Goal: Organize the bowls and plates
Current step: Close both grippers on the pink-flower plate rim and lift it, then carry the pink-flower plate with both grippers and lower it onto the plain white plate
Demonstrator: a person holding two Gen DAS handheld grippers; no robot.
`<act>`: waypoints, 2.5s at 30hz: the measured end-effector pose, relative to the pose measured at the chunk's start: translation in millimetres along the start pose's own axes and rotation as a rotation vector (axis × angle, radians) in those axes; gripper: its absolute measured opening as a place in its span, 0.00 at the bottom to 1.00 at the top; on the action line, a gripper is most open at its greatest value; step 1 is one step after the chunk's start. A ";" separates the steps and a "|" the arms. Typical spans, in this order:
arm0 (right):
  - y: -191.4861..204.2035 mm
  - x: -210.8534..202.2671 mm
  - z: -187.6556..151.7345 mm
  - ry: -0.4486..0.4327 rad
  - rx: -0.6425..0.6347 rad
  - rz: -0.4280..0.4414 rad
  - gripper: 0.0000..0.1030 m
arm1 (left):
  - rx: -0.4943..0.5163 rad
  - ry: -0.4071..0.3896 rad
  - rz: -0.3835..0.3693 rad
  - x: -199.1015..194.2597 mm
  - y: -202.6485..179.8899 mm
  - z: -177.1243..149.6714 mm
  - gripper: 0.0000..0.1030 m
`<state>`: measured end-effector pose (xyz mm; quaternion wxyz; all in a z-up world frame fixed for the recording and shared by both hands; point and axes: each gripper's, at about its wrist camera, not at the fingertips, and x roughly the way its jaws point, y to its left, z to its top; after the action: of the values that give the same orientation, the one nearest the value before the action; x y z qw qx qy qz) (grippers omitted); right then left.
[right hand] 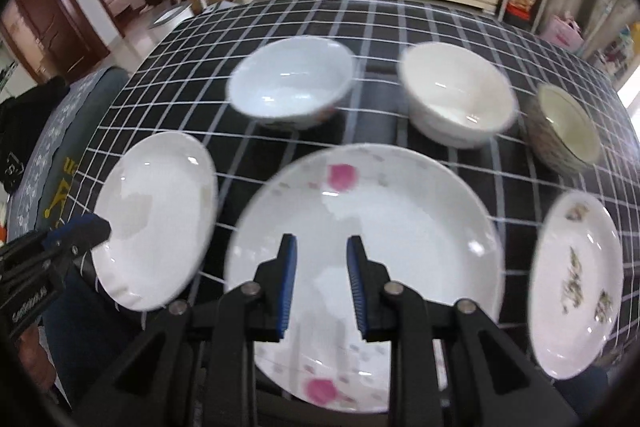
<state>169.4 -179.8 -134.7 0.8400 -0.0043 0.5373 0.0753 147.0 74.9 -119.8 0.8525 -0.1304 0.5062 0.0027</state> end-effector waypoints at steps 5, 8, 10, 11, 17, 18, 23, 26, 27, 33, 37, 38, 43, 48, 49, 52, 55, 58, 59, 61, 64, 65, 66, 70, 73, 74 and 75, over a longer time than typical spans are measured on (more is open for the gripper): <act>-37.6 -14.1 -14.8 -0.019 0.044 -0.041 0.29 | 0.037 0.048 -0.066 17.1 -34.4 -6.0 0.17; -57.1 -17.8 -22.0 -0.024 0.070 -0.063 0.29 | 0.061 0.075 -0.074 27.1 -51.3 -10.2 0.17; -71.1 -18.7 -26.0 -0.023 0.089 -0.069 0.29 | 0.075 0.091 -0.080 32.2 -58.2 -12.8 0.17; -75.6 -18.3 -27.2 -0.021 0.098 -0.073 0.29 | 0.084 0.102 -0.084 36.2 -62.8 -12.8 0.17; -95.2 -11.9 -30.5 -0.007 0.128 -0.069 0.29 | 0.103 0.140 -0.061 56.7 -79.2 -13.8 0.17; -96.4 -10.0 -30.1 -0.004 0.130 -0.067 0.29 | 0.103 0.146 -0.059 60.3 -81.5 -13.9 0.17; -102.6 0.5 -28.4 0.017 0.136 -0.059 0.29 | 0.102 0.161 -0.044 73.2 -82.2 -10.9 0.17; -104.7 8.6 -27.4 0.034 0.136 -0.058 0.29 | 0.085 0.166 -0.054 80.1 -80.2 -7.8 0.17; -105.6 11.2 -27.0 0.039 0.135 -0.060 0.29 | 0.082 0.165 -0.056 80.8 -79.5 -7.4 0.17; -108.8 20.9 -25.6 0.056 0.130 -0.050 0.29 | 0.089 0.160 -0.035 87.8 -79.8 -5.8 0.17; -107.9 21.7 -25.8 0.037 0.131 -0.050 0.21 | 0.101 0.150 -0.019 89.4 -79.5 -6.0 0.12; -107.8 21.7 -26.1 0.036 0.131 -0.053 0.21 | 0.114 0.139 -0.012 88.6 -80.8 -7.4 0.12; -106.0 18.4 -27.7 0.030 0.126 -0.076 0.21 | 0.123 0.133 0.000 87.7 -84.7 -7.8 0.12; -101.8 8.9 -33.1 0.002 0.113 -0.121 0.20 | 0.178 0.087 0.018 75.1 -94.1 -10.4 0.12; -101.5 7.5 -33.1 -0.003 0.113 -0.121 0.20 | 0.177 0.085 0.020 73.4 -93.8 -10.1 0.12; -98.0 -0.3 -33.1 -0.018 0.106 -0.125 0.20 | 0.166 0.072 0.018 66.4 -90.9 -9.7 0.12; -91.9 -8.0 -31.4 -0.030 0.102 -0.124 0.19 | 0.161 0.057 0.015 57.6 -87.6 -8.5 0.12; -83.9 -13.8 -29.3 -0.039 0.098 -0.125 0.19 | 0.157 0.039 0.018 45.6 -82.4 -7.3 0.12; -79.7 -15.6 -27.7 -0.042 0.094 -0.123 0.19 | 0.153 0.031 0.021 40.8 -79.0 -7.3 0.12; -73.2 -18.4 -25.3 -0.049 0.089 -0.119 0.19 | 0.144 0.021 0.024 34.8 -72.5 -7.3 0.12; -59.1 -19.1 -20.6 -0.059 0.076 -0.099 0.19 | 0.124 0.012 0.045 25.7 -59.1 -7.6 0.12; -52.7 -18.7 -18.9 -0.062 0.065 -0.095 0.19 | 0.113 0.008 0.047 22.0 -52.1 -8.1 0.12; -48.8 -17.6 -17.3 -0.063 0.061 -0.091 0.19 | 0.105 0.007 0.048 19.0 -47.1 -8.6 0.12; -27.6 -13.1 -12.4 -0.060 0.045 -0.059 0.19 | 0.077 -0.002 0.074 9.1 -24.4 -9.2 0.12; -9.5 -8.9 -8.6 -0.056 0.016 -0.042 0.19 | 0.044 -0.011 0.092 1.5 -4.3 -9.2 0.12; -2.6 -7.1 -7.3 -0.053 0.007 -0.035 0.19 | 0.031 -0.015 0.101 -1.4 3.9 -10.0 0.12; 3.0 -3.2 -6.0 -0.049 -0.002 -0.026 0.19 | 0.022 -0.017 0.106 -3.0 9.5 -10.7 0.12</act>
<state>162.3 -177.7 -134.1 0.8539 -0.0104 0.5162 0.0648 135.0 82.0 -124.2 0.8568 -0.0939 0.5051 0.0432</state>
